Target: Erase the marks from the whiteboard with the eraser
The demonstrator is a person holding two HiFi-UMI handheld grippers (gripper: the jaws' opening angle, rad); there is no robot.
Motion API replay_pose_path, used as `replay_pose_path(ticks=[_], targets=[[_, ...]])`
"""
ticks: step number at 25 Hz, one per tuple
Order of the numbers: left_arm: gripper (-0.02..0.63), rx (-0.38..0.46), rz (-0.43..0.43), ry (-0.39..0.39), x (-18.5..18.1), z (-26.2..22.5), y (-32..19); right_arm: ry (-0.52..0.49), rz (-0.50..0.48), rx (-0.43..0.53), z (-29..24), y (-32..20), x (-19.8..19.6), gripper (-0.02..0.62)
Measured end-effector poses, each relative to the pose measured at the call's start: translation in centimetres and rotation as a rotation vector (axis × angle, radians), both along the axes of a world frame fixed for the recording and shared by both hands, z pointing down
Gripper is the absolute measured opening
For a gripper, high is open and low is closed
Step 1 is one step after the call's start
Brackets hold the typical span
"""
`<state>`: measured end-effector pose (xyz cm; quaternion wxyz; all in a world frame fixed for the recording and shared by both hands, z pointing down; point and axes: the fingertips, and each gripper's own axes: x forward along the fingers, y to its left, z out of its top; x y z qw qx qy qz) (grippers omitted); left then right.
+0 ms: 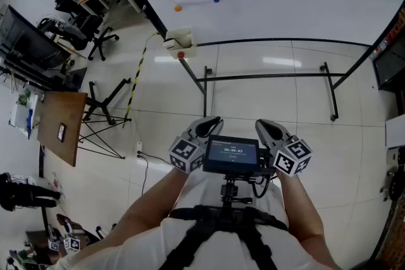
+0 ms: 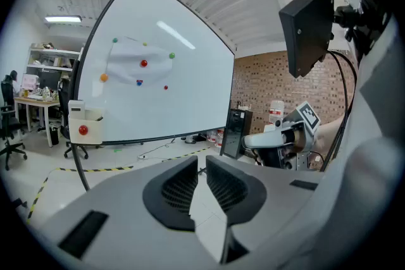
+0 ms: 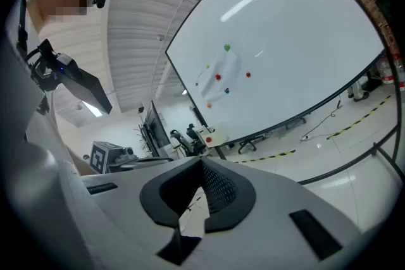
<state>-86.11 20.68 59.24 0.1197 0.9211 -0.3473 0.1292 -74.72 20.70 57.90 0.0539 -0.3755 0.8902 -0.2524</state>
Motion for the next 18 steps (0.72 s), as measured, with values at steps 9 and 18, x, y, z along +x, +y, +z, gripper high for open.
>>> replay_pose_path(ticks=[9, 18], targets=[[0.061, -0.026, -0.034, 0.024, -1.6, -0.1, -0.4, 0.003, 0.013, -0.056, 0.3, 0.1, -0.4, 0.015], [0.063, -0.057, -0.035, 0.063, -6.3, 1.9, -10.6, 0.053, -0.047, -0.118, 2.1, -8.9, -5.7, 0.015]])
